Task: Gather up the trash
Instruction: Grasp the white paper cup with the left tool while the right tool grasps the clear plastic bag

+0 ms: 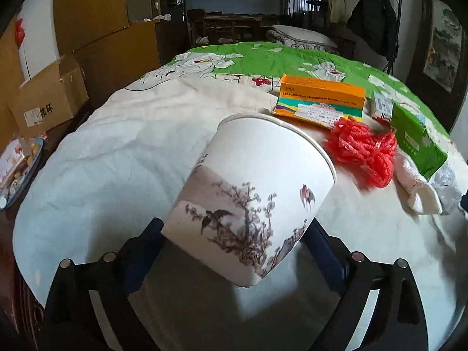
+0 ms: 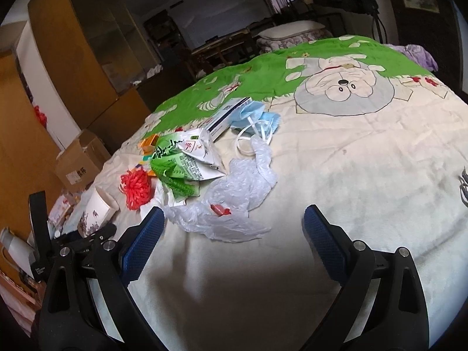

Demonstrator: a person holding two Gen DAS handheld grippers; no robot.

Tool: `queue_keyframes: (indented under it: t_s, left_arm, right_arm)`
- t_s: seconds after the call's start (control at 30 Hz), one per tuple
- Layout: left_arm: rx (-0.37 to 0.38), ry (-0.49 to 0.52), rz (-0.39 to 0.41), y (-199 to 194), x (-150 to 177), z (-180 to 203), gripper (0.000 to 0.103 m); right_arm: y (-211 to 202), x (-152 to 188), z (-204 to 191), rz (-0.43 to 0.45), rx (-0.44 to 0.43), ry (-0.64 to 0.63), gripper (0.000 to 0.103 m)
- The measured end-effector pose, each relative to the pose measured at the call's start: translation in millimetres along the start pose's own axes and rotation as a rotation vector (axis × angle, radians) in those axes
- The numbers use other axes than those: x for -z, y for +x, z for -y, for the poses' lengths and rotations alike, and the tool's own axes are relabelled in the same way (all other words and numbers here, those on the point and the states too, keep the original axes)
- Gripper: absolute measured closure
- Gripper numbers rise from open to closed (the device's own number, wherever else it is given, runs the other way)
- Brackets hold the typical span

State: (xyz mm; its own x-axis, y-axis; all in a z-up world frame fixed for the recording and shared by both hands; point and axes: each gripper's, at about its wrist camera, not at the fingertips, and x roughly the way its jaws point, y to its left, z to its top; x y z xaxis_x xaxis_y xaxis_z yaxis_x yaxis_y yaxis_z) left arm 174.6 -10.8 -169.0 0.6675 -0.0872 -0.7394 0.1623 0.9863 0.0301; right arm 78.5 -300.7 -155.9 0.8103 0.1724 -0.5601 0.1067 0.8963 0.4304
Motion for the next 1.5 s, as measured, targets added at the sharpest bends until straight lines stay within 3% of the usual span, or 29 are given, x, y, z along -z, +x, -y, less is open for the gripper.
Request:
queue_keyframes:
  t_s: [0.2,0.4,0.43,0.5,0.57,0.77,0.97,1.1,1.17,1.2,1.27,1.33,1.5]
  left_arm:
    - [-0.001,-0.007,-0.01,-0.1,-0.7,-1.4,0.006]
    - [-0.008,-0.003,-0.013,0.8,-1.5,-0.3,0.006]
    - [-0.009,-0.002,-0.014,1.0,-1.4,-0.5,0.006]
    - [-0.009,-0.002,-0.014,1.1,-1.4,-0.4,0.006]
    - [-0.011,-0.001,-0.015,1.4,-1.8,0.0,0.006]
    - [-0.008,-0.015,-0.01,-1.8,-2.8,-1.5,0.008]
    - [0.054,-0.054,0.006,-18.6,-1.1,-7.3,0.034]
    - [0.053,-0.057,0.033,-32.9,-1.5,-7.8,0.039]
    - [0.066,-0.051,0.046,-40.4,-0.8,-6.7,0.049]
    - [0.081,-0.048,0.046,-42.6,-0.3,-6.3,0.047]
    - [0.114,-0.052,0.022,-44.7,1.6,-5.6,0.03]
    - [0.129,-0.079,0.025,-49.3,3.5,-8.0,0.006]
    - [0.138,-0.087,0.001,-40.7,-4.3,-7.5,0.006]
  right_arm:
    - [9.2,-6.1,-8.2,-0.02,0.017,-0.009,0.01]
    - [36.5,-8.8,-22.6,-0.117,0.096,-0.064,0.012]
    - [36.5,-8.0,-24.2,-0.113,0.105,-0.073,0.016]
    - [37.0,-5.5,-27.4,-0.112,0.108,-0.091,0.076]
    - [31.5,-5.1,-26.8,-0.087,0.088,-0.084,0.08]
    - [-1.2,-2.8,-23.6,0.022,0.045,-0.061,0.081]
    - [-17.2,-7.9,-22.6,0.032,0.025,-0.043,0.08]
    - [-25.8,-10.9,-30.5,0.046,-0.007,-0.051,0.08]
    - [-28.4,-10.8,-35.8,0.05,-0.016,-0.066,0.079]
    - [-29.7,-10.3,-38.2,0.051,-0.021,-0.071,0.078]
    - [-31.9,-10.2,-41.6,0.053,-0.035,-0.071,0.077]
    - [-33.8,-10.6,-42.8,0.056,-0.043,-0.07,0.077]
    - [-33.2,-10.7,-39.1,0.052,-0.048,-0.058,0.077]
